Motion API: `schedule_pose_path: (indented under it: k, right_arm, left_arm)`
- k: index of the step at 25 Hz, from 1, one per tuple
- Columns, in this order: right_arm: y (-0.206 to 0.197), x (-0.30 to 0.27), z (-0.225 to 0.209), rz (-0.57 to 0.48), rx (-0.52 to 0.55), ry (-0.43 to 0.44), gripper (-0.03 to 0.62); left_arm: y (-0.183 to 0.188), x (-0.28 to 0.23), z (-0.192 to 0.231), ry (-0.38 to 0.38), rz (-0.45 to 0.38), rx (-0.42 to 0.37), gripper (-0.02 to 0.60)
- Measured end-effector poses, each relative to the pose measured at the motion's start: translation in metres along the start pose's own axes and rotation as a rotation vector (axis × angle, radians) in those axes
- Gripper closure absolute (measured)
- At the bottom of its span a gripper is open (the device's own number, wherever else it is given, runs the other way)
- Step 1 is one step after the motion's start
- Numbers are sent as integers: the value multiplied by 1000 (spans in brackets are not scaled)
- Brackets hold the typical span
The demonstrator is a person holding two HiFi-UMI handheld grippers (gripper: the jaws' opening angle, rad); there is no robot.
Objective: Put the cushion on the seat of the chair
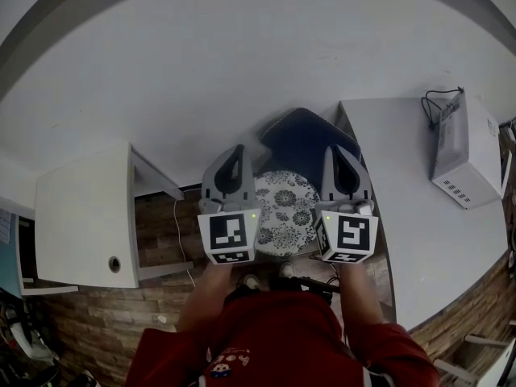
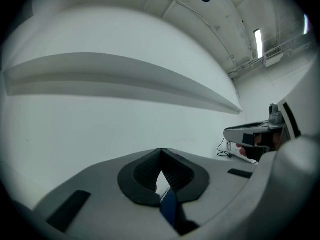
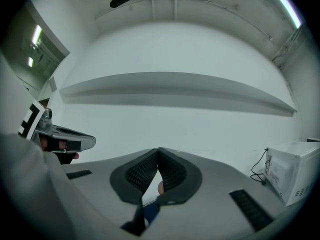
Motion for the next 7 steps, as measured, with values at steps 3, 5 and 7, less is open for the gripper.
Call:
schedule_pose_path:
  k: [3,5,7]
  right_arm:
    - [-2,1,-5,3,-3,-3,566]
    - [-2,1,-7,2,-3,-2,566]
    - [-2,0,-9,0,-2,-1,566]
  left_arm:
    - [0,-3,-5,-1,-2,0,554]
    - [1,-4,-7,-1,-6,0,554]
    - [1,-6,-9,0,-10,2,554]
Point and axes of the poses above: the fingertips, and each gripper's own axes: x backward along the fingers, z to its left, y out of its top, the point moved 8 cm from there along x, backward along the fingers, and after that the axes turned 5 degrees about -x, right-handed, at the moved point
